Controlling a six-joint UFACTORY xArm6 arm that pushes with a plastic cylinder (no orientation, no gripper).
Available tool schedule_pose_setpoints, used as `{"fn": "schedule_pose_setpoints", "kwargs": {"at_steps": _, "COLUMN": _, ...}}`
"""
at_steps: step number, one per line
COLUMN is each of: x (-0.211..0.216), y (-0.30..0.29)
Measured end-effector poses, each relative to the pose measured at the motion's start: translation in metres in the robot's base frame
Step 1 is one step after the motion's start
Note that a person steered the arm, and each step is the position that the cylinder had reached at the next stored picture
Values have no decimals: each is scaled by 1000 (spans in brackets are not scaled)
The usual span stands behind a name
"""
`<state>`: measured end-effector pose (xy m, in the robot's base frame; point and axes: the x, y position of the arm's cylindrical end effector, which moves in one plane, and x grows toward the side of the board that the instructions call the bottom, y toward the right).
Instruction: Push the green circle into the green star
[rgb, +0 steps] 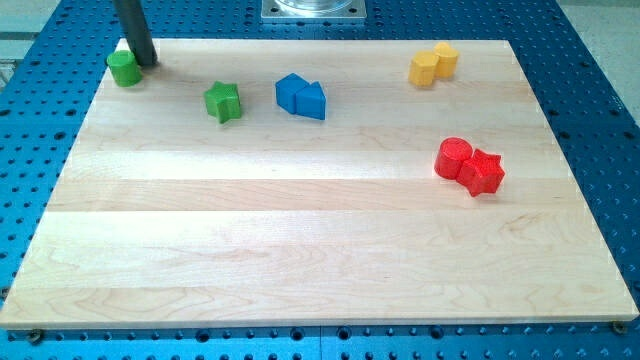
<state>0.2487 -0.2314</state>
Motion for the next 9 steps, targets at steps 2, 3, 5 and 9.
{"fn": "schedule_pose_setpoints", "kwargs": {"at_steps": 2, "x": -55, "y": 26}}
{"fn": "schedule_pose_setpoints", "kwargs": {"at_steps": 3, "x": -55, "y": -9}}
{"fn": "schedule_pose_setpoints", "kwargs": {"at_steps": 5, "x": -25, "y": -72}}
{"fn": "schedule_pose_setpoints", "kwargs": {"at_steps": 9, "x": 32, "y": -6}}
